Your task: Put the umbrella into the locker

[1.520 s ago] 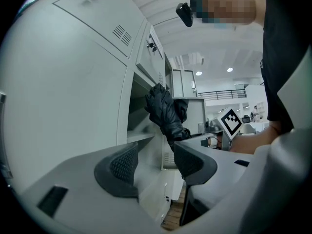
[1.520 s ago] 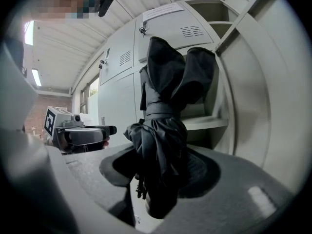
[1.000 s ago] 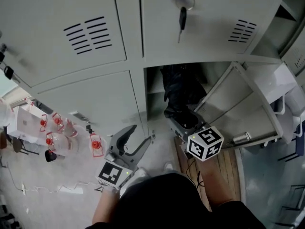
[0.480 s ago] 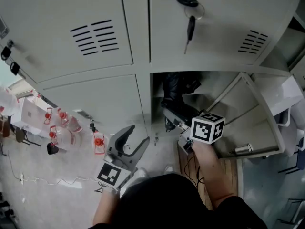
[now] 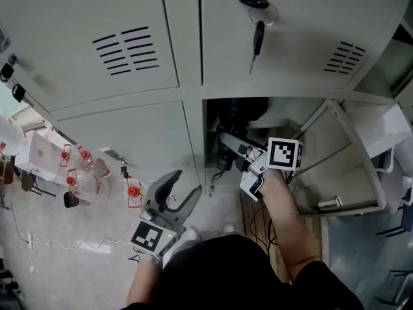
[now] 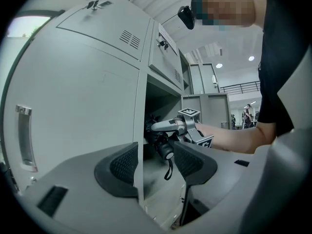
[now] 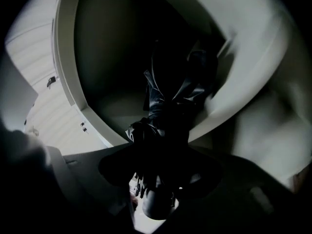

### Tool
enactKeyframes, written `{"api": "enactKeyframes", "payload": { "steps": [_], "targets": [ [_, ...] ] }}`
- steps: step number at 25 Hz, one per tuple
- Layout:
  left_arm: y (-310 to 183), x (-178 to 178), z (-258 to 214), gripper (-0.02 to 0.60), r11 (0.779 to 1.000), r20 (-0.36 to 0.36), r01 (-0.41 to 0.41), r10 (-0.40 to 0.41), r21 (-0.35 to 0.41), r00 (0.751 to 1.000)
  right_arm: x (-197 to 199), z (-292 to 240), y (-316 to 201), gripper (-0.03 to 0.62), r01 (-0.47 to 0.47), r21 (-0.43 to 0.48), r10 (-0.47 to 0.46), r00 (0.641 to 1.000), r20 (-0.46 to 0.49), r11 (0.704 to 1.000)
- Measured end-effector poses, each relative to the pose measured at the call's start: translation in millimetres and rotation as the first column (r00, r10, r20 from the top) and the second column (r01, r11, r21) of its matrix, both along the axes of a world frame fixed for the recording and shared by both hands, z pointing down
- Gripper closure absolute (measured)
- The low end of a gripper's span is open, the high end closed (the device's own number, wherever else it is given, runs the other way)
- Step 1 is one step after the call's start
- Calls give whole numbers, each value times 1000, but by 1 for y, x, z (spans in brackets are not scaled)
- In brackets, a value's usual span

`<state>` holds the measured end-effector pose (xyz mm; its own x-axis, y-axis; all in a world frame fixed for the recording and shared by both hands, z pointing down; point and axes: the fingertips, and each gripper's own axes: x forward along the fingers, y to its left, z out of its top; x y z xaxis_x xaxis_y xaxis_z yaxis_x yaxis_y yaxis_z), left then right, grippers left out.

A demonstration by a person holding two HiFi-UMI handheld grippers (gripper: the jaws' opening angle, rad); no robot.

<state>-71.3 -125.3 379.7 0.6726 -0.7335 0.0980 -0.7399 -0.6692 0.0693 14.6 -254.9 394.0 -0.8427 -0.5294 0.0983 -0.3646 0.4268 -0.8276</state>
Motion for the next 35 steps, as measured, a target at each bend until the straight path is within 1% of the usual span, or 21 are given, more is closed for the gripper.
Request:
{"api": "enactKeyframes", "payload": {
  "steps": [3, 5, 7, 9, 12, 13, 14, 15, 16, 18, 20, 21, 23, 24, 25, 26, 28, 30, 32, 35],
  "targets": [
    [0, 2, 0, 353, 1000, 2, -5, 5, 2, 1000, 7, 3, -4, 359, -21, -92, 29, 996, 88, 996],
    [0, 4, 1, 354, 1000, 0, -10, 10, 2, 1000, 7, 1, -5, 358, -13, -122, 32, 987, 155, 992],
    [1, 8, 2, 354, 1000, 1, -22, 22, -4, 1000, 7, -1, -5, 355, -6, -142, 35, 979, 202, 990],
    [2, 15, 9, 353, 998, 23, -57, 57, -24, 998, 7, -3, -6, 351, -3, -151, 38, 974, 225, 988],
    [6, 35, 21, 354, 990, 69, -127, 130, -54, 989, 7, -4, -6, 344, 8, -156, 32, 968, 249, 988],
    [8, 43, 23, 367, 987, 75, -152, 155, -52, 985, 7, -4, -6, 342, 12, -156, 28, 966, 256, 988],
    [11, 51, 23, 387, 982, 76, -181, 184, -44, 980, 7, -4, -6, 342, 16, -155, 26, 965, 261, 988],
    [13, 59, 23, 422, 976, 78, -216, 218, -28, 973, 7, -4, -6, 341, 18, -155, 24, 965, 263, 988],
    [14, 66, 23, 439, 967, 89, -253, 252, -2, 964, 7, -4, -6, 339, 19, -155, 22, 965, 262, 988],
    [10, 78, 24, 443, 953, 118, -299, 292, 45, 949, 7, -4, -6, 338, 20, -151, 19, 967, 255, 988],
    [2, 85, 22, 445, 950, 117, -306, 298, 58, 947, 7, -5, -6, 336, 21, -147, 17, 967, 252, 989],
    [-3, 87, 19, 445, 951, 99, -303, 297, 55, 950, 7, -5, -6, 336, 21, -146, 17, 968, 252, 989],
    [-10, 90, 11, 453, 958, 40, -284, 282, 31, 958, 6, -5, -5, 335, 24, -141, 11, 969, 246, 990],
    [-13, 91, 8, 457, 959, 24, -283, 282, 28, 959, 7, -5, -5, 333, 28, -135, 6, 970, 245, 990],
    [-15, 92, 7, 493, 956, 17, -290, 289, 33, 957, 7, -5, -5, 333, 34, -128, -2, 970, 245, 991],
    [-15, 94, 6, 506, 951, 17, -304, 304, 44, 953, 7, -5, -5, 333, 40, -122, -9, 969, 245, 992],
    [-16, 99, 6, 515, 939, 29, -336, 335, 74, 942, 7, -5, -4, 332, 49, -110, -21, 970, 243, 993],
    [-16, 105, 0, 535, 936, 15, -341, 341, 82, 940, 6, -7, -4, 325, 57, -95, -32, 968, 249, 994],
    [-17, 110, -5, 538, 934, 0, -346, 347, 94, 938, 7, -10, -2, 309, 60, -78, -38, 965, 260, 995],
    [-19, 115, -9, 538, 927, -12, -360, 363, 105, 932, 11, -11, -1, 298, 44, -51, -31, 971, 235, 998]
  ]
}}
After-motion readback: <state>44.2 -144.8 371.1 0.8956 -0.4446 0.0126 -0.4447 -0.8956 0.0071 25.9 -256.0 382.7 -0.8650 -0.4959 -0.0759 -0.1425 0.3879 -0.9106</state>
